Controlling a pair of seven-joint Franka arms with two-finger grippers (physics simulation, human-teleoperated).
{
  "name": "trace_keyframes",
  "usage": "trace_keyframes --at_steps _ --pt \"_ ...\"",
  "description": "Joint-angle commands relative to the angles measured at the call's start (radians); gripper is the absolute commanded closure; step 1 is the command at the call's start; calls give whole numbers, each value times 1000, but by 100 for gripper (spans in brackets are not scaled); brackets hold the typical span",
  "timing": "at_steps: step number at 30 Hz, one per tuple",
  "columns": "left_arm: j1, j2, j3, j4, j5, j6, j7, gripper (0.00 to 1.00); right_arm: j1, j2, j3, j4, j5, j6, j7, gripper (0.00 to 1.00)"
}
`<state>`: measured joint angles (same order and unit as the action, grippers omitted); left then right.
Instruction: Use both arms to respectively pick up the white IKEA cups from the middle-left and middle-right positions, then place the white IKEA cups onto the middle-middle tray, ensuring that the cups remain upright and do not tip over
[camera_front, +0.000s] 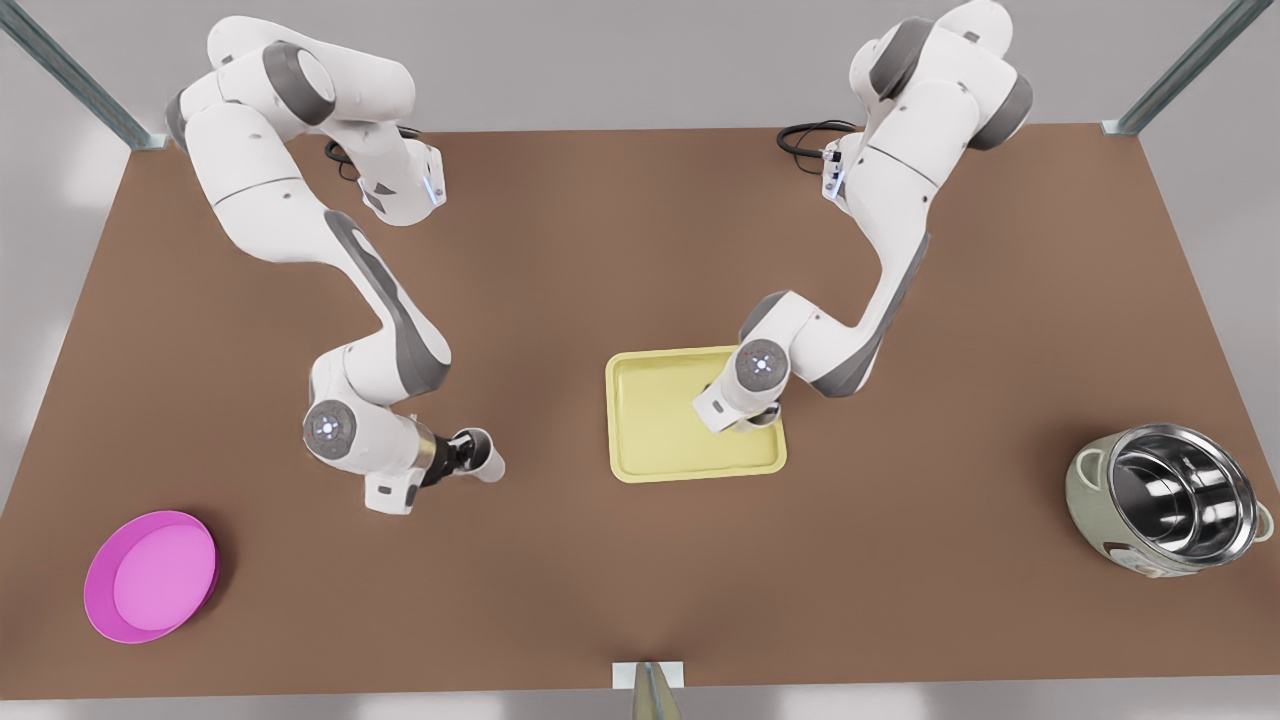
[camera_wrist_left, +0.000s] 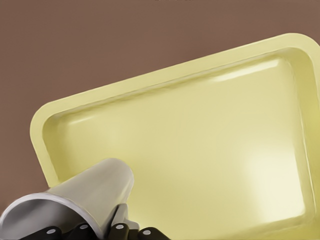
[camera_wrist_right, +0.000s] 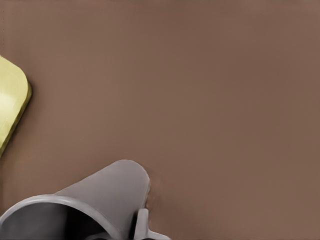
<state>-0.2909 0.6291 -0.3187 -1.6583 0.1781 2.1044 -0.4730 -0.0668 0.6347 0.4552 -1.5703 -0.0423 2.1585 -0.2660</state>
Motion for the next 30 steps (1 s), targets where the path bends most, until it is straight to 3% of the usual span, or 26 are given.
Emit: trace_keyframes --at_steps 1,2,4,6,8,19,20,21,22,23,25,26,28,29,30 --pt "-2 12 -2 0 29 88 -556 76 51 -1 0 0 9 113 106 79" --pt "-5 12 -2 -1 29 88 -566 76 74 -1 0 0 9 129 139 79" --pt "-11 11 -2 -17 60 88 -581 62 131 -3 0 -4 10 158 186 79" --pt "-7 12 -2 -18 66 88 -581 14 174 -6 0 -2 9 178 269 79" --pt "-2 12 -2 -18 73 88 -581 0 240 -9 -1 1 5 201 396 79" --pt "85 -51 -122 -17 61 -23 -616 0 395 60 -1 47 2 227 504 79" --pt "133 -71 -161 -15 63 -95 -613 0 417 65 -6 46 5 227 505 79" --pt "315 -137 -315 -5 70 -236 -602 0 420 68 -7 41 1 225 565 79" --pt "485 -170 -440 63 70 -404 -526 0 427 77 -7 42 1 224 577 79" --pt "614 -170 -514 227 73 -625 -353 0 432 80 -6 44 2 218 599 79" --pt "727 -170 -519 368 136 -840 2 0 432 100 -7 44 4 210 613 79" --pt "742 -239 -487 378 146 -853 169 0 432 102 -9 42 2 210 614 79" --pt "342 -465 125 241 -100 -728 343 0 430 120 -13 44 2 210 614 79" --pt "248 -485 199 226 -98 -715 336 0 430 126 -13 44 1 210 613 79" --pt "253 -462 199 235 -98 -719 340 0 429 137 -15 47 -1 212 611 79"
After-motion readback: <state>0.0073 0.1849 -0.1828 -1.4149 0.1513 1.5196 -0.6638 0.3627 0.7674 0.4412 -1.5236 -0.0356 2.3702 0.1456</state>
